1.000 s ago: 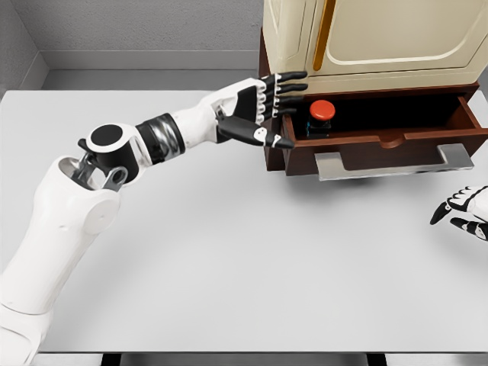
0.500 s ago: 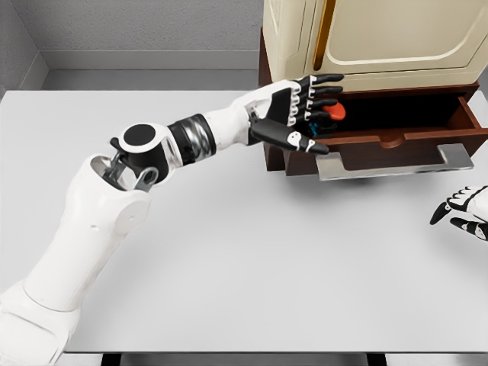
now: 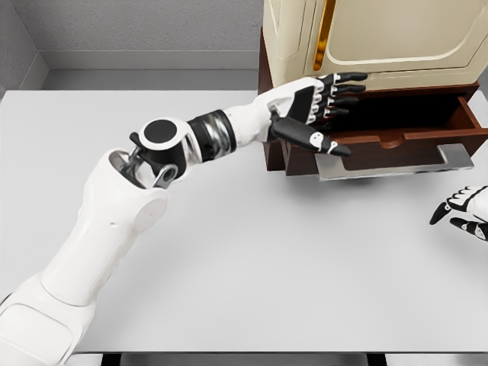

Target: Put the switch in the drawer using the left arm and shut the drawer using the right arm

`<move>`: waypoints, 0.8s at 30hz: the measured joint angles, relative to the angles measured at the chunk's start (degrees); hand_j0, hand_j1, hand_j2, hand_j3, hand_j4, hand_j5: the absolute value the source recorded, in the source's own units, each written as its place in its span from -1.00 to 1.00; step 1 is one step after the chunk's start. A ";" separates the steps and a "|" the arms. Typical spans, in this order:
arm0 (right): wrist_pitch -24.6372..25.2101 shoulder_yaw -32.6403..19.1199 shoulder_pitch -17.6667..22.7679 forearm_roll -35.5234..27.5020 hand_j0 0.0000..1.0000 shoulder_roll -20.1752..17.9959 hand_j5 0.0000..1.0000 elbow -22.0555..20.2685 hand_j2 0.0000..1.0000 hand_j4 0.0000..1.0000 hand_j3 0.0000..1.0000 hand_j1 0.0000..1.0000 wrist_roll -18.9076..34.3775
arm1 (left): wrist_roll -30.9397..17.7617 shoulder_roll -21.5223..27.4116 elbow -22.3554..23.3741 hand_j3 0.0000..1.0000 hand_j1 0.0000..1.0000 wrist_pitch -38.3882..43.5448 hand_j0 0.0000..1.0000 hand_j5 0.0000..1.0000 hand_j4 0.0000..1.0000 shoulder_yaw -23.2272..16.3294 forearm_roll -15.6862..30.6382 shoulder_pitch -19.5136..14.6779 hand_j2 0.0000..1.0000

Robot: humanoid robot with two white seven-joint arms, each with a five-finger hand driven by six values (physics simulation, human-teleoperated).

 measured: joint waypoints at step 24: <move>0.00 0.00 0.00 0.00 0.00 0.04 0.00 -0.16 0.00 0.00 0.00 0.00 0.00 | -0.02 5.71 -2.01 1.00 1.00 -0.01 1.00 1.00 1.00 3.50 3.11 2.02 1.00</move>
